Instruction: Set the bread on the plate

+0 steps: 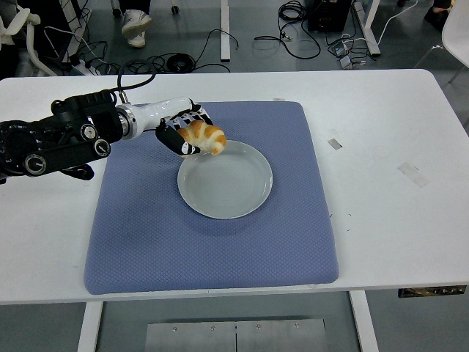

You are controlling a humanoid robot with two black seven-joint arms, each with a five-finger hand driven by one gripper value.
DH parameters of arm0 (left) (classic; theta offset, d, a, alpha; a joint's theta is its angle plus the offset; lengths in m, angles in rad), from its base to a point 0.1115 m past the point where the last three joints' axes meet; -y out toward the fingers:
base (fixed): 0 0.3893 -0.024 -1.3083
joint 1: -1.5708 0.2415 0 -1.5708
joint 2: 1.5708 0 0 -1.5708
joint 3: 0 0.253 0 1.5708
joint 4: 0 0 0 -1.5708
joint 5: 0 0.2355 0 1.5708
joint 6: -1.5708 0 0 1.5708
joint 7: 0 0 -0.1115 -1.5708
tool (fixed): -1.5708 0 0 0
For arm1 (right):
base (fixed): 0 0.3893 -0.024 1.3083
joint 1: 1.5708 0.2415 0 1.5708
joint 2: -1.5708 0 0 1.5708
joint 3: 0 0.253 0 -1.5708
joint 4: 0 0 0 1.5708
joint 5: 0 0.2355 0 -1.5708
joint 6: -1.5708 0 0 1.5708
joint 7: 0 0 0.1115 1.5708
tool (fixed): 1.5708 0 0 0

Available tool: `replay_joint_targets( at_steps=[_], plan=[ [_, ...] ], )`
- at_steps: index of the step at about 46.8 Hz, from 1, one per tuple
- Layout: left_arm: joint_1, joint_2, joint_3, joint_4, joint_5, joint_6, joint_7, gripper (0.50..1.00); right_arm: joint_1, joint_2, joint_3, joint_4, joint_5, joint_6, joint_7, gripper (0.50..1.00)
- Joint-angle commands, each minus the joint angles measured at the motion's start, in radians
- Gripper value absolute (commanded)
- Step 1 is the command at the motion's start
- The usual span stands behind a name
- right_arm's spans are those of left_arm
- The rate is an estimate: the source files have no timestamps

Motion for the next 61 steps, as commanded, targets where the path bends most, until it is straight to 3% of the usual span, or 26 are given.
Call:
replay_joint_targets(
  at_steps=[1,27,61],
  plan=[
    [0.000,-0.008,0.005,-0.007,0.023,0.000,0.000,0.500,-0.001,0.000,0.000,0.000,0.000,0.000,0.000,1.000],
    [0.000,-0.120,0.039,-0.007,0.068,0.002,0.009,0.500,0.000,0.000,0.000,0.000,0.000,0.000,0.000,1.000],
    [-0.023,-0.117,0.048,-0.013,0.066,-0.006,0.014,0.500,0.000,0.000,0.000,0.000,0.000,0.000,0.000,1.000]
  ],
)
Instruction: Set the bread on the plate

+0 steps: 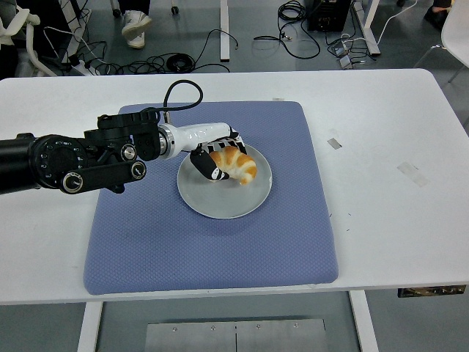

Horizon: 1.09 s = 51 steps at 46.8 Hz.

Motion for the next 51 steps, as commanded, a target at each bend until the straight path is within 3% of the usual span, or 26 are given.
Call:
replay_joint_targets(
  at_steps=[1,33,40,46,51],
  plan=[
    [-0.004,-0.002,-0.001,0.000,0.000,-0.007,0.000,0.500,0.000,0.000,-0.001,0.000,0.000,0.000,0.000,1.000],
    [-0.001,0.003,0.017,0.005,-0.014,-0.033,0.002,0.500,-0.001,0.000,-0.001,0.000,0.000,0.000,0.000,1.000],
    [-0.004,0.005,0.015,0.005,-0.020,-0.039,0.005,0.714,-0.001,0.000,-0.001,0.000,0.000,0.000,0.000,1.000],
    [-0.007,0.006,0.008,0.003,-0.038,-0.063,0.017,0.767,0.001,0.000,0.000,0.000,0.000,0.000,0.000,1.000],
    [-0.027,0.006,0.008,0.001,-0.061,-0.066,0.018,0.783,-0.001,0.000,0.001,0.000,0.000,0.000,0.000,1.000]
  ],
)
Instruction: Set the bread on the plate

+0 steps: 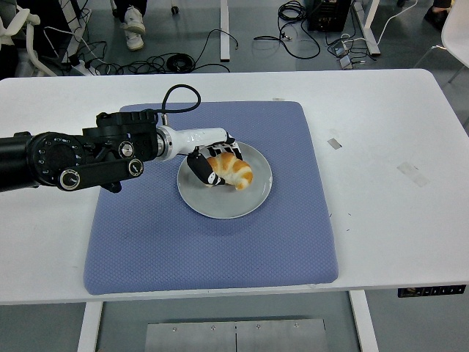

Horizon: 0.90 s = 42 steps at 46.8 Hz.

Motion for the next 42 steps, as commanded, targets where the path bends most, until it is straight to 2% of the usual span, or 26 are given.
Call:
replay_joint_targets(
  at_steps=[1,9,11,13,25,34,42],
  plan=[
    [-0.012,0.000,0.000,0.000,-0.011,-0.005,0.001,0.789,0.000,0.000,-0.001,0.000,0.000,0.000,0.000,1.000],
    [-0.013,0.005,-0.002,-0.002,-0.013,-0.017,-0.001,0.860,0.000,0.000,0.001,0.000,0.000,0.000,0.000,1.000],
    [-0.013,0.006,-0.002,-0.002,-0.013,-0.017,-0.001,0.901,0.000,0.000,-0.001,0.000,0.000,0.000,0.000,1.000],
    [-0.013,0.006,0.000,-0.002,-0.013,-0.019,-0.001,0.969,0.000,0.000,0.001,0.000,0.000,0.000,0.000,1.000],
    [-0.013,0.009,-0.003,-0.002,-0.024,-0.022,-0.001,0.977,0.000,0.000,-0.001,0.000,0.000,0.000,0.000,1.000],
    [-0.049,0.038,-0.028,0.009,-0.111,-0.016,-0.002,0.980,0.001,0.000,-0.001,0.000,0.000,0.000,0.000,1.000],
    [-0.044,0.057,-0.057,0.013,-0.163,-0.014,-0.002,0.981,0.000,0.000,-0.001,0.000,0.000,0.000,0.000,1.000]
  ],
)
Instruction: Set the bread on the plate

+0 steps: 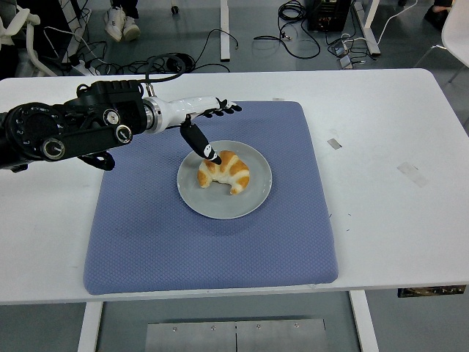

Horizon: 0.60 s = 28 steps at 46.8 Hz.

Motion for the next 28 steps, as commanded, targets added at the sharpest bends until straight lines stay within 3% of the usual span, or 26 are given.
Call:
replay_joint_targets(
  at_steps=[1,14,28],
  plan=[
    [0.009,0.010,-0.019,0.001,-0.011,0.002,0.000,0.981,0.001,0.000,0.000,0.000,0.000,0.000,0.000,1.000],
    [0.062,0.045,-0.122,0.047,-0.037,0.034,-0.011,0.981,-0.001,0.000,0.000,0.000,0.000,0.000,0.000,1.000],
    [0.197,0.034,-0.318,0.129,-0.065,0.034,-0.011,0.983,-0.001,0.000,0.001,0.000,0.000,0.000,0.000,1.000]
  ],
)
